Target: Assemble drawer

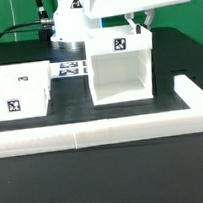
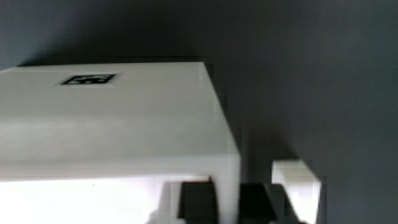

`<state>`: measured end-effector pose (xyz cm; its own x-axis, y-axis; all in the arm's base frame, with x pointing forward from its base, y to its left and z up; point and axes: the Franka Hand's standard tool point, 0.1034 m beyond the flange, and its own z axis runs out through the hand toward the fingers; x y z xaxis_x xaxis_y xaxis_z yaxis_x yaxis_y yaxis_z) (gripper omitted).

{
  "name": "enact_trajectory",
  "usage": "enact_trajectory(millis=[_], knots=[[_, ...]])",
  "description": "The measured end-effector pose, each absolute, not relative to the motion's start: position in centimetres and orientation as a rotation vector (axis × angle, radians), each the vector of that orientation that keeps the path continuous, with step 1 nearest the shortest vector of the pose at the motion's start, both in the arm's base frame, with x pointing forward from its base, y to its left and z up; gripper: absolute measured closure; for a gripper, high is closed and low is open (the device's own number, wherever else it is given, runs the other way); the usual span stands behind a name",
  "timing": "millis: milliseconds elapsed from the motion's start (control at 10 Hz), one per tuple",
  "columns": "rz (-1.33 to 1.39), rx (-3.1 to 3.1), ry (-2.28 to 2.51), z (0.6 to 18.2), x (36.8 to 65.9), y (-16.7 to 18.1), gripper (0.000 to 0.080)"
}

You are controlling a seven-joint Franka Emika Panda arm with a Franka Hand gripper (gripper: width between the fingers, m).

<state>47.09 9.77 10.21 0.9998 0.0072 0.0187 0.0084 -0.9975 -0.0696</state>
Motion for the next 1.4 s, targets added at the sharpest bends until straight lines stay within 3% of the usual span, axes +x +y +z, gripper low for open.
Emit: enact_trajectory(millis=[300, 600, 1000, 1400], knots=[[-0.101, -3.055, 0.002, 10.1, 52.4, 9.7, 0.0761], [-0.172, -3.042, -0.026, 10.2, 55.6, 10.1, 0.0758], [-0.201, -3.038, -0.030, 10.3, 56.2, 10.1, 0.0758], [-0.198, -2.999, 0.324, 10.6, 56.5, 10.4, 0.0758]])
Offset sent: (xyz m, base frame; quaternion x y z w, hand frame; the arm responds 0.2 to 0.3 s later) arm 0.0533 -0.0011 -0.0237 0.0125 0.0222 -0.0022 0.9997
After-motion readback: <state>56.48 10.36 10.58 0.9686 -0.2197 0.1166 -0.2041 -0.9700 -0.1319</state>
